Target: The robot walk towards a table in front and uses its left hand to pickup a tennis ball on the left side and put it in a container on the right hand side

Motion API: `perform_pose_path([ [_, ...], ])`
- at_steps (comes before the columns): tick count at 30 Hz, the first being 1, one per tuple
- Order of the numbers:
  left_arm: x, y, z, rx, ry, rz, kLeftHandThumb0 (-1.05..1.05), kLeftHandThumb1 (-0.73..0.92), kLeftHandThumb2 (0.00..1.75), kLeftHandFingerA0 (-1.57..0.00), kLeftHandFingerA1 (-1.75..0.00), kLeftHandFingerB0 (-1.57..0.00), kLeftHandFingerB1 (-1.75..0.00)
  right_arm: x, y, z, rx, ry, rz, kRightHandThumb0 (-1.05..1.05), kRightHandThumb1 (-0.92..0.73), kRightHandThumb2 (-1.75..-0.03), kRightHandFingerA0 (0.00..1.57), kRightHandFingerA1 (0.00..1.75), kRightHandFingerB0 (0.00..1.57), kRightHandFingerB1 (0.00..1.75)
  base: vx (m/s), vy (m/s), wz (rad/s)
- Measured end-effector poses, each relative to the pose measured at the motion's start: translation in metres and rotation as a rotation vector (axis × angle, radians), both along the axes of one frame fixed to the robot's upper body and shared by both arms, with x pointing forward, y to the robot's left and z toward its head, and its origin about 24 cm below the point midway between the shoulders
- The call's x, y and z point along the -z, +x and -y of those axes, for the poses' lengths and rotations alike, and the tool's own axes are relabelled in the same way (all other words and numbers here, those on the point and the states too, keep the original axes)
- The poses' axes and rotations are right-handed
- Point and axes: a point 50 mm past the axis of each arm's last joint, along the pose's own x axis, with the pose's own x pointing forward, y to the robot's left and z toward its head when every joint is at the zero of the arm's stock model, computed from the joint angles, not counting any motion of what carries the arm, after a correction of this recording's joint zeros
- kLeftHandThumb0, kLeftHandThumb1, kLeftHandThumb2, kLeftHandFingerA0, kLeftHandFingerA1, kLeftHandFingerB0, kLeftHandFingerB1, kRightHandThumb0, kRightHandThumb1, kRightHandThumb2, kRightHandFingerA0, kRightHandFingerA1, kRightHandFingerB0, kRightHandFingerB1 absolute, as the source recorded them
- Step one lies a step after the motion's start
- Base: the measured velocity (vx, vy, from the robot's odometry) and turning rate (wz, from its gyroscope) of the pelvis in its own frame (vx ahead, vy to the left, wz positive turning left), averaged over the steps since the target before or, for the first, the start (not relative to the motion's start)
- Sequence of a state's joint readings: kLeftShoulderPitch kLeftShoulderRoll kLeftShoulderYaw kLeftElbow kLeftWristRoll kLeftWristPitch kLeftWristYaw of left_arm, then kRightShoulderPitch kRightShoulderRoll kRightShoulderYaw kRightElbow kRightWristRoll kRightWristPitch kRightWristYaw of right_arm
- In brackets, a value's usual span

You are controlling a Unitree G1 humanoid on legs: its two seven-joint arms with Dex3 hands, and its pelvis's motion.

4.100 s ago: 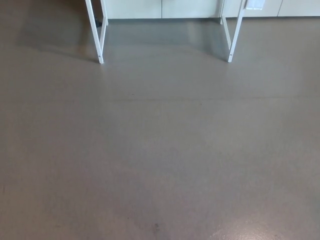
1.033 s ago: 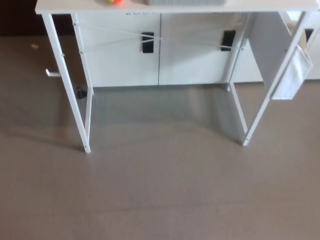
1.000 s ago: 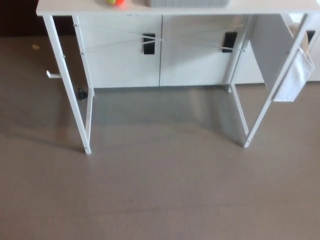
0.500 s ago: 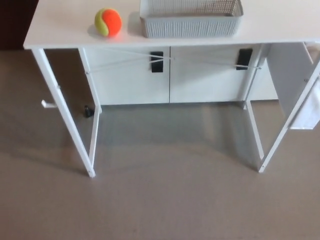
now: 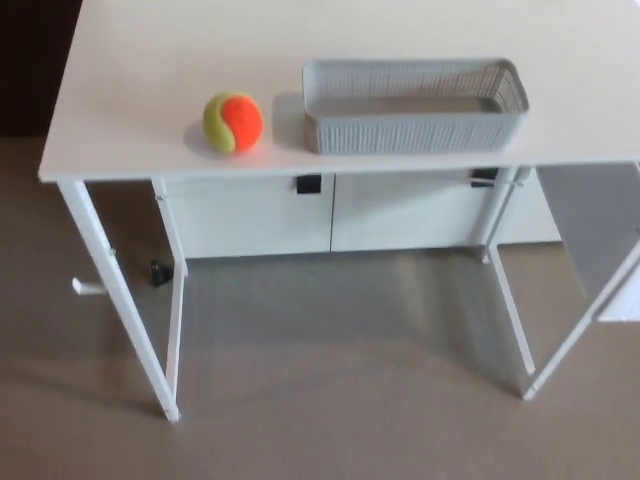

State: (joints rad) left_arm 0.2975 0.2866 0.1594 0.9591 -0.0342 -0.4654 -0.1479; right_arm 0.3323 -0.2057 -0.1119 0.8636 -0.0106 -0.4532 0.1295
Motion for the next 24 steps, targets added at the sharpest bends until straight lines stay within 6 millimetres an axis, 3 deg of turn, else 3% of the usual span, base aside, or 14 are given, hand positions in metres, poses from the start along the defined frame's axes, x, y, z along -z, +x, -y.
perform_pose_path([
  [4, 0.002, -0.004, 0.0, 0.001, 0.001, -0.019, -0.38, 0.57, 0.87, -0.46, -0.68, -0.32, -0.5, 0.0, -0.004, 0.0, 0.003, -0.001, -0.011, -0.34, -0.57, -0.56, 0.59, 0.5, 0.43, 0.38, 0.27, -0.144, 0.15],
  [5, 0.002, -0.005, 0.001, 0.003, 0.002, -0.021, -0.37, 0.56, 0.87, -0.46, -0.68, -0.32, -0.5, 0.002, -0.005, -0.002, 0.004, 0.004, -0.018, -0.42, -0.48, -0.71, 0.54, 0.57, 0.4, 0.47, 0.31, -0.011, 0.36],
  [9, 0.002, 0.003, 0.005, 0.025, -0.001, -0.003, -0.41, 0.57, 0.88, -0.46, -0.67, -0.32, -0.5, -0.002, 0.0, 0.003, 0.002, -0.013, -0.002, -0.41, -0.48, -0.71, 0.54, 0.57, 0.39, 0.47, 0.21, -0.074, 0.25],
  [10, 0.002, 0.002, 0.005, 0.027, -0.001, -0.006, -0.4, 0.57, 0.88, -0.46, -0.68, -0.33, -0.5, -0.002, 0.001, 0.003, 0.0, -0.013, 0.002, -0.34, -0.57, -0.56, 0.58, 0.51, 0.42, 0.38, 0.23, -0.059, 0.0],
  [14, 0.003, -0.001, 0.005, 0.028, 0.0, -0.018, -0.39, 0.57, 0.89, -0.46, -0.68, -0.32, -0.5, -0.003, 0.002, 0.003, -0.001, -0.015, 0.007, -0.33, -0.57, -0.56, 0.59, 0.51, 0.43, 0.39, 0.21, 0.007, -0.08],
  [15, 0.003, -0.001, 0.005, 0.028, 0.0, -0.019, -0.4, 0.57, 0.89, -0.45, -0.68, -0.32, -0.5, -0.003, 0.001, 0.003, 0.0, -0.015, 0.005, -0.41, -0.48, -0.7, 0.55, 0.57, 0.4, 0.47, 0.14, 0.099, -0.23],
  [16, 0.003, -0.002, 0.005, 0.028, 0.0, -0.019, -0.4, 0.57, 0.89, -0.45, -0.68, -0.32, -0.5, -0.003, 0.001, 0.003, 0.002, -0.015, 0.003, -0.41, -0.48, -0.7, 0.55, 0.57, 0.4, 0.47, 0.13, 0.097, -0.19],
  [17, 0.003, -0.001, 0.005, 0.029, -0.001, -0.019, -0.35, 0.71, 0.61, -0.49, -0.67, -0.41, -0.37, -0.002, 0.001, 0.003, 0.005, -0.015, -0.003, -0.4, -0.49, -0.7, 0.54, 0.57, 0.4, 0.47, 0.22, 0.132, -0.22],
  [19, 0.003, 0.0, 0.005, 0.031, 0.0, -0.016, -0.35, 0.7, 0.61, -0.49, -0.68, -0.42, -0.37, -0.001, 0.0, 0.003, 0.011, -0.015, -0.012, -0.4, -0.49, -0.7, 0.55, 0.56, 0.4, 0.46, 0.26, 0.173, -0.08],
  [20, 0.003, 0.001, 0.005, 0.033, -0.001, -0.014, -0.36, 0.71, 0.61, -0.49, -0.7, -0.41, -0.37, 0.0, -0.002, 0.004, 0.014, -0.015, -0.019, -0.33, -0.57, -0.57, 0.58, 0.49, 0.43, 0.38, 0.27, 0.172, -0.04],
  [24, -0.001, 0.008, 0.0, 0.043, 0.02, 0.001, -0.35, 0.71, 0.61, -0.48, -0.66, -0.42, -0.37, -0.001, 0.004, 0.0, 0.007, -0.007, -0.004, -0.33, -0.57, -0.56, 0.59, 0.52, 0.43, 0.39, 0.35, 0.221, -0.06],
])
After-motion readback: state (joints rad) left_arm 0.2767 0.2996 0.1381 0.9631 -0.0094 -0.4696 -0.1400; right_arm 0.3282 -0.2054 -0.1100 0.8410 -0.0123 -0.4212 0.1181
